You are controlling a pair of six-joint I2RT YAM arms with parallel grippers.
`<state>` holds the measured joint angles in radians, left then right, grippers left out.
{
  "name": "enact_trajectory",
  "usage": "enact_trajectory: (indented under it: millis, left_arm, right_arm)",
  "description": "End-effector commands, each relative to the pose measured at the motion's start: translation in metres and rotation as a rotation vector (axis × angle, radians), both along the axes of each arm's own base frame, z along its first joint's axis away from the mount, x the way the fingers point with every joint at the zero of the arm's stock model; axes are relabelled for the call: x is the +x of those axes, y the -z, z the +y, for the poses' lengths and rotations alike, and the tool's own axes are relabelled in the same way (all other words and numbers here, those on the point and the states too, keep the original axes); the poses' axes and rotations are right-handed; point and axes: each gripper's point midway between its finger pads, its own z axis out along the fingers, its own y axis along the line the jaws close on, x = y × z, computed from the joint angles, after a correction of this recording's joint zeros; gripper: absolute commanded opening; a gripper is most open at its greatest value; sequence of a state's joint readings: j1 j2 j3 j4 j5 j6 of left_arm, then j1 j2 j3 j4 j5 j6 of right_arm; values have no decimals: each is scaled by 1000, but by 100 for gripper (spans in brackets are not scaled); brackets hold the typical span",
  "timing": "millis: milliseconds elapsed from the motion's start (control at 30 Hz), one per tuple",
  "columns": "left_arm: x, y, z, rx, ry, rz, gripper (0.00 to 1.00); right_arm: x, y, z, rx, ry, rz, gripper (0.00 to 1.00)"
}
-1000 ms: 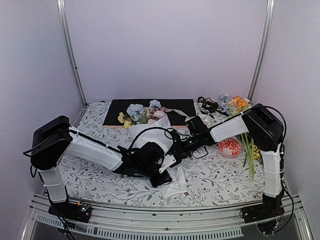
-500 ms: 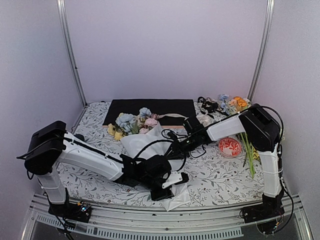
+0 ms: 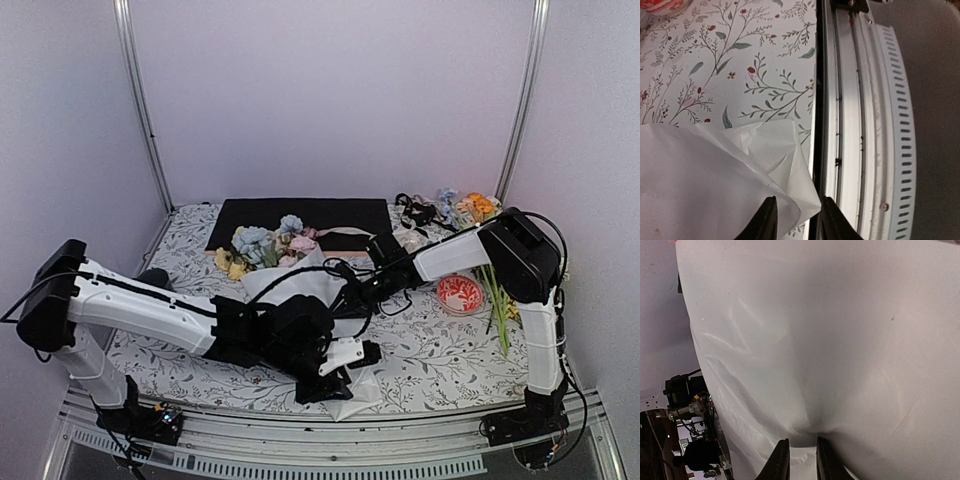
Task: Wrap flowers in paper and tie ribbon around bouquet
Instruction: Press the fold line on the folded bouquet.
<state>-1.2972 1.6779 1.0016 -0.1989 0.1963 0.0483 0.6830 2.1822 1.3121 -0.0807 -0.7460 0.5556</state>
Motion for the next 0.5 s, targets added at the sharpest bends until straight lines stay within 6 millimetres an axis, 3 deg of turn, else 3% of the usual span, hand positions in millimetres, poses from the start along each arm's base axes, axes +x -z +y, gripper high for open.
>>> enact_trajectory:
  millis: [0, 133, 267, 333, 467]
  left_arm:
    - [7, -10, 5, -36, -27, 36, 20]
    - [-14, 41, 16, 145, 38, 80, 9]
    - [-19, 69, 17, 225, 67, 34, 9]
    - [-25, 78, 10, 243, 102, 35, 10]
    - [-45, 74, -10, 181, 187, 82, 16]
  right_arm:
    - [8, 33, -14, -105, 50, -16, 22]
    - [8, 34, -14, -107, 49, -15, 22]
    - [8, 37, -16, -118, 53, -18, 22]
    - [9, 39, -17, -124, 56, -18, 22]
    - [10, 42, -18, -133, 70, -14, 22]
